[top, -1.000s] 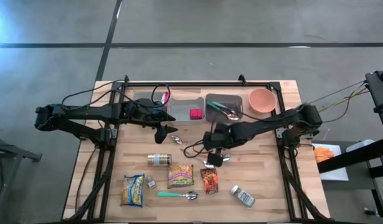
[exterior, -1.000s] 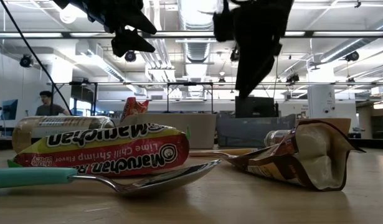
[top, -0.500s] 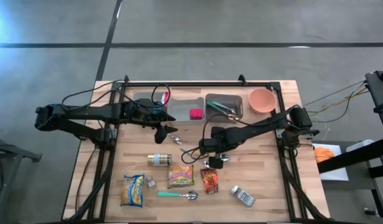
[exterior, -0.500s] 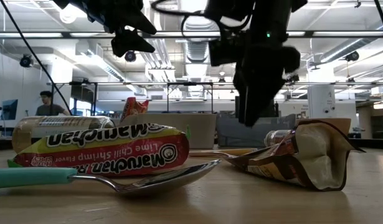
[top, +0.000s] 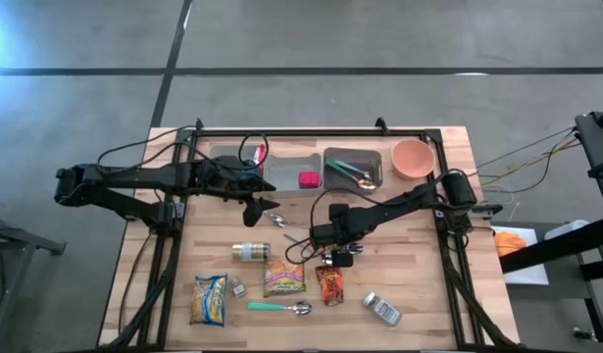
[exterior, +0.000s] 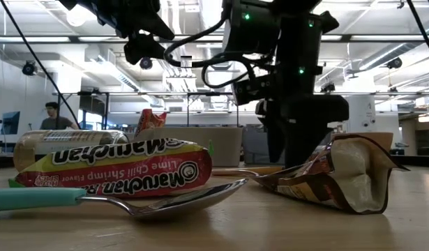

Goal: Pick & Place Food Item
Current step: Put the yellow spoon into the black bin

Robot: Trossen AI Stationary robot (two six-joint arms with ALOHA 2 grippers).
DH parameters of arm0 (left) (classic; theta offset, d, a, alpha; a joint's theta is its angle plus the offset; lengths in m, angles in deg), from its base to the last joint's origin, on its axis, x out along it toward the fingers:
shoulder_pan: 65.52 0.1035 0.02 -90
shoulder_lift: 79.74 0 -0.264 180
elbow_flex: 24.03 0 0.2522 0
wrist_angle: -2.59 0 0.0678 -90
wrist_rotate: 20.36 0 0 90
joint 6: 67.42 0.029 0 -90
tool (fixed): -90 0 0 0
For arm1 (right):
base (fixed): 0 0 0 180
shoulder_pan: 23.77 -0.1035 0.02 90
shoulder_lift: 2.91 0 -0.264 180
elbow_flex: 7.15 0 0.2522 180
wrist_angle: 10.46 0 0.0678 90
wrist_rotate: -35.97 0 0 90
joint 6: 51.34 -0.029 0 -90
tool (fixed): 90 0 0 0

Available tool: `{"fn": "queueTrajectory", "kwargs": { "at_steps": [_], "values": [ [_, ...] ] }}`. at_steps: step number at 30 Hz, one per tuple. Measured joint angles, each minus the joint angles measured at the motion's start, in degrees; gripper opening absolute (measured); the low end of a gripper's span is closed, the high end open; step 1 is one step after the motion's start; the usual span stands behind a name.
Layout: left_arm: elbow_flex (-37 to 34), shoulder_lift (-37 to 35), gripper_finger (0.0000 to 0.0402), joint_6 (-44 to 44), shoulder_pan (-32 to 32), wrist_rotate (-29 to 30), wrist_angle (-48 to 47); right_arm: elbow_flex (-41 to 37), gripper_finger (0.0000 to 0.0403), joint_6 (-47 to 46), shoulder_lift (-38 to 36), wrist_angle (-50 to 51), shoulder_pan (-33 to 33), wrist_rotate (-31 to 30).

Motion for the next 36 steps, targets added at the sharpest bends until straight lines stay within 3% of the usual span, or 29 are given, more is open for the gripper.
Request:
{"fn": "queueTrajectory", "kwargs": {
  "at_steps": [3,12,25,36],
  "values": [
    [0.0,0.0,0.0270,0.0,0.0,0.0,0.0,0.0,0.0344,0.1,0.0,-0.1,0.0,0.2],
    [0.0,0.0,0.0270,0.3,0.0,0.0,0.0,-0.1,0.0196,0.1,0.1,-0.2,0.0,0.8],
    [0.0,0.0,0.0270,0.3,0.0,0.0,0.0,-0.6,0.0030,-1.0,0.6,-0.9,0.0,4.4],
    [0.0,0.0,0.0270,0.2,0.0,0.0,0.0,-0.8,0.0025,-8.7,-5.3,0.4,0.2,2.7]
  ]
}}
